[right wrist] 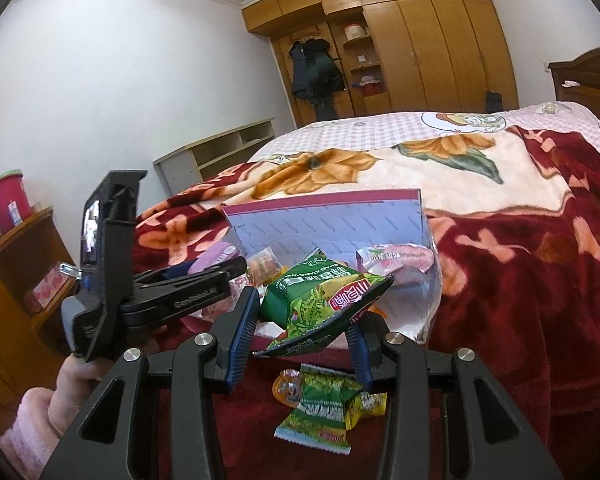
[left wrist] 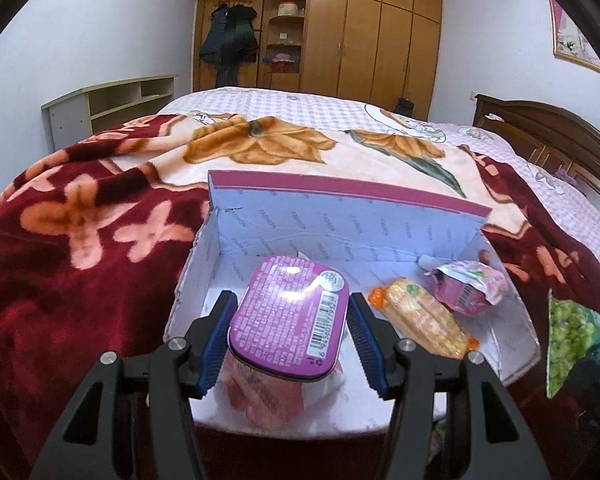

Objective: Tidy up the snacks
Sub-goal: 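Lower the purple tin with the left tool while the right tool lowers the green bag into the box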

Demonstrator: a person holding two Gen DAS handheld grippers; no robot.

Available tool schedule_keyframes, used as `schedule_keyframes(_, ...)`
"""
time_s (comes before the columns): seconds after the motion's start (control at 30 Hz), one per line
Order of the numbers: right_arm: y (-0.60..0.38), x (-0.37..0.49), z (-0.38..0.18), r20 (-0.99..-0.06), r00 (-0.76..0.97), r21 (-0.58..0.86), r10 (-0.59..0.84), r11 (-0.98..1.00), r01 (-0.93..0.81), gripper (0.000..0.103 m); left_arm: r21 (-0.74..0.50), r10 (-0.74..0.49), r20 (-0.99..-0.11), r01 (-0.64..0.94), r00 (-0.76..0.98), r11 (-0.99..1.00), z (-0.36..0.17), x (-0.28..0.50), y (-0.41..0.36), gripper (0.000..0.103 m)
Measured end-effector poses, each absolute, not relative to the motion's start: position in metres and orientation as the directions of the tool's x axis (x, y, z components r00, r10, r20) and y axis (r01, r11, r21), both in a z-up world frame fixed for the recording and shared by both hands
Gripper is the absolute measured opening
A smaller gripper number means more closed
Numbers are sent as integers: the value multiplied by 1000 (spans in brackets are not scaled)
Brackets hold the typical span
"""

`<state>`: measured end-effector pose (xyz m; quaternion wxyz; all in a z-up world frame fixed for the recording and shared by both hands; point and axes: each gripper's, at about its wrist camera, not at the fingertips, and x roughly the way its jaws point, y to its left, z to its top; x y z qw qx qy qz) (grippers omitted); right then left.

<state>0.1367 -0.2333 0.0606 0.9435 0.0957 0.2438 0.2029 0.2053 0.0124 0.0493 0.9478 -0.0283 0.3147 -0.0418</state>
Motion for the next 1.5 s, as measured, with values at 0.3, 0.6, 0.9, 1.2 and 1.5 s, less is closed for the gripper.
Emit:
schedule_keyframes(0.3, -221, 167, 61, -434, 792, 268, 428, 901, -341, 43, -61, -94, -621, 71, 778, 996, 29, 221, 10, 60)
schedule_keyframes(0.6, -210, 198, 59, -452, 779, 272, 435, 899, -344, 43, -54, -89, -613, 71, 785, 996, 21, 222, 10, 73)
schedule_keyframes(0.9, -208, 225, 49, -489, 760, 290, 428, 902, -321, 43, -81, -81, -616, 40, 784, 996, 17, 225, 20, 75)
schedule_keyframes(1.2, -204, 251, 51, -505, 762, 279, 406, 912, -301, 43, -63, -71, -613, 41, 787, 997, 14, 225, 15, 77)
schedule_keyframes(1.5, -190, 270, 29, -557, 733, 246, 390, 921, -303, 43, -51, -59, -611, 35, 789, 998, 14, 225, 13, 78)
